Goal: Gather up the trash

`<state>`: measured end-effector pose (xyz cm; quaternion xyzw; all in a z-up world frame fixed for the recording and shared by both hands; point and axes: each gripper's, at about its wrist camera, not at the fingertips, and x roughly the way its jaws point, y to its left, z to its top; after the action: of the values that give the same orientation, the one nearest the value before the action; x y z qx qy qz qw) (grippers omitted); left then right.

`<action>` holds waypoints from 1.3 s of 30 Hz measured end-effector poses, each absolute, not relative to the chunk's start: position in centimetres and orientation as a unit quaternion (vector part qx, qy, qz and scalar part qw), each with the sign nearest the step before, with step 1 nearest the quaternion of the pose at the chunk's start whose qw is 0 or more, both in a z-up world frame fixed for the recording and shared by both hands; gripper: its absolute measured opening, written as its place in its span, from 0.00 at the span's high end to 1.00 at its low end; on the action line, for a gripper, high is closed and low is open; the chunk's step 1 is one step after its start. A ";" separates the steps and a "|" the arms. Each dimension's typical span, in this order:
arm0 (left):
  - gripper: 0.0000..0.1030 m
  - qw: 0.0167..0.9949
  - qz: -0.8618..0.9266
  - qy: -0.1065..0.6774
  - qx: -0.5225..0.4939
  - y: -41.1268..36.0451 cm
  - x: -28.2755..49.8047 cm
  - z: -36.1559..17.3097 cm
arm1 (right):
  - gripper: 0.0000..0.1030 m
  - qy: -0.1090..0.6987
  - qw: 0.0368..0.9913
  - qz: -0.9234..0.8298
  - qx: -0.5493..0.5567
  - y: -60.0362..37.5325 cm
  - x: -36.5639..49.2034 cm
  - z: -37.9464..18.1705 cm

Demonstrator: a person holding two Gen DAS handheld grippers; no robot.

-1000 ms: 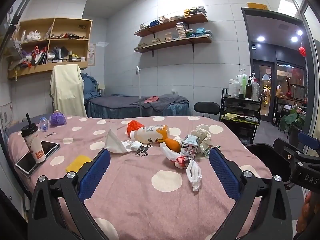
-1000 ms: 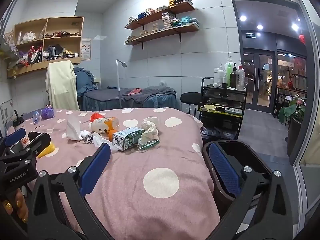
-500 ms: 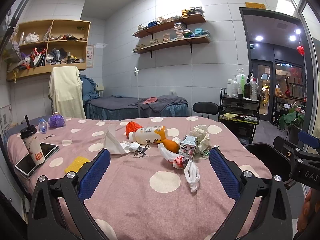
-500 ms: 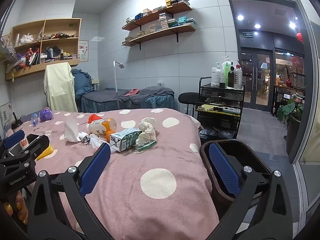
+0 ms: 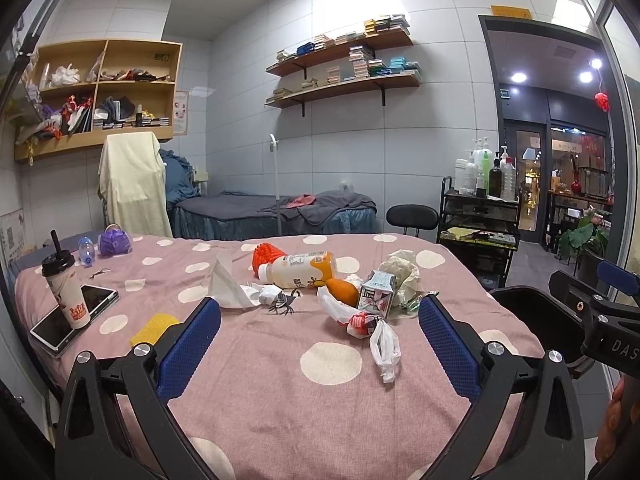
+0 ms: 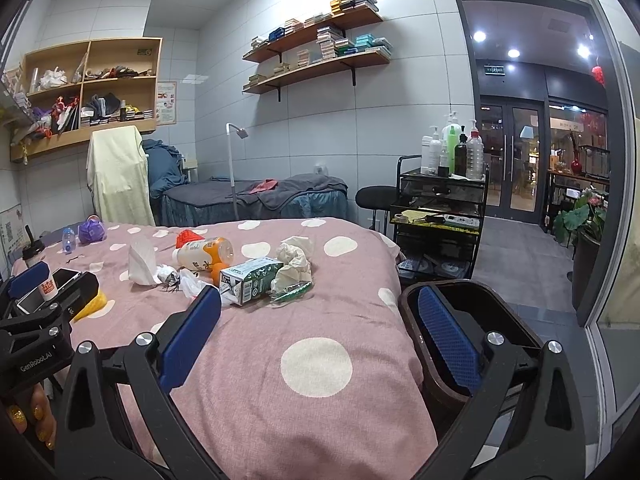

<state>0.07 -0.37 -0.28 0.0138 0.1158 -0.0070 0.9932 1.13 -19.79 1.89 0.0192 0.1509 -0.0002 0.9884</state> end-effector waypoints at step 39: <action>0.06 0.993 -0.005 0.117 0.018 -0.5 0.1 -0.5 | 0.05 0.151 0.988 0.002 0.017 -19.5 1.2 2.3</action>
<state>0.11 -0.46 -0.52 0.0181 0.1171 -0.0046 0.9929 1.19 -19.48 2.29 0.0168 0.1511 0.0016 0.9884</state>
